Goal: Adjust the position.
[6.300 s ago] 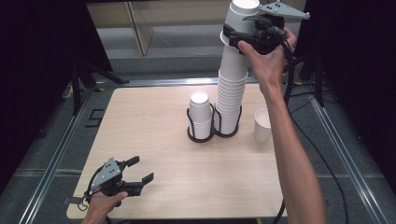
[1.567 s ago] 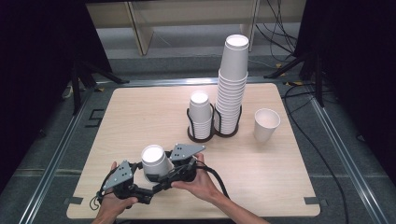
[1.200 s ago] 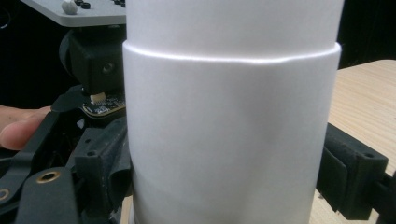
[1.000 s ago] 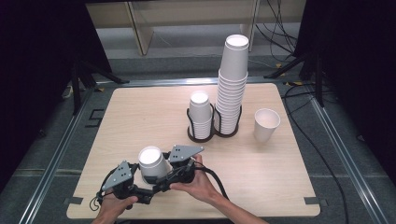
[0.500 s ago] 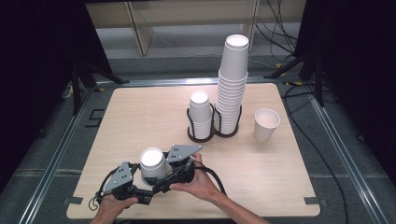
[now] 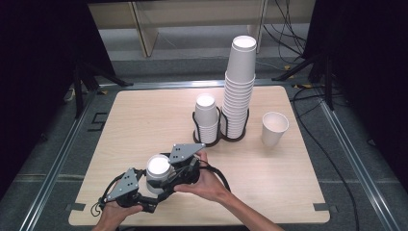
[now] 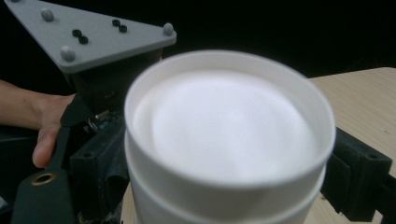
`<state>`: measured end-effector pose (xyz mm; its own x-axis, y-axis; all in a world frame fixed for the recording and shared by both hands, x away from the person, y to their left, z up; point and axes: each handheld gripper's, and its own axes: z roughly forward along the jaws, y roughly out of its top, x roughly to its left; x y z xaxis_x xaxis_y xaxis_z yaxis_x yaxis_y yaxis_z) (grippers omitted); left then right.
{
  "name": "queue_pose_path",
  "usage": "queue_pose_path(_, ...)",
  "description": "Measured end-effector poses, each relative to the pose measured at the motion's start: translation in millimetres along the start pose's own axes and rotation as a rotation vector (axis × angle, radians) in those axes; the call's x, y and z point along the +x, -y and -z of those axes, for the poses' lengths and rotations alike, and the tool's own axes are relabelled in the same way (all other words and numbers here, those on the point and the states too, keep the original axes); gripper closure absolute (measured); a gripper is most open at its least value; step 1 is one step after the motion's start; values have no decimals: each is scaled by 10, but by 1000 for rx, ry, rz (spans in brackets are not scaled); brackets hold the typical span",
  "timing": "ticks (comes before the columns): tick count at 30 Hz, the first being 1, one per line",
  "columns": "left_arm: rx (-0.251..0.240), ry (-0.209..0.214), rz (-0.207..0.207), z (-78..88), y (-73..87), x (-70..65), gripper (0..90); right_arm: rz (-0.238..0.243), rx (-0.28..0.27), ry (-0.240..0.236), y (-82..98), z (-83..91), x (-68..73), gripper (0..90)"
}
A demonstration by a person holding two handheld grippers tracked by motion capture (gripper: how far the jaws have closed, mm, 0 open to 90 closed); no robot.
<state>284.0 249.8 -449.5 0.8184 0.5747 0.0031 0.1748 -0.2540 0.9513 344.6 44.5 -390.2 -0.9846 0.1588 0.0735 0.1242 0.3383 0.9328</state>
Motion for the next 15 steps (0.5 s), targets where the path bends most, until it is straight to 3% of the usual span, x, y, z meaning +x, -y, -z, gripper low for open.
queue_pose_path(8,13,2,-23,-3,5,0,101,18,52,-4,-107,83,-18,191)
queue_pose_path(9,18,-1,-21,2,4,-4,102,15,69,-9,-109,84,-21,178)
queue_pose_path(10,16,-1,-22,0,4,-3,102,-24,85,-11,-105,88,-3,173)
queue_pose_path(15,13,0,-40,-2,8,-1,103,-14,123,-28,-108,100,-12,165)
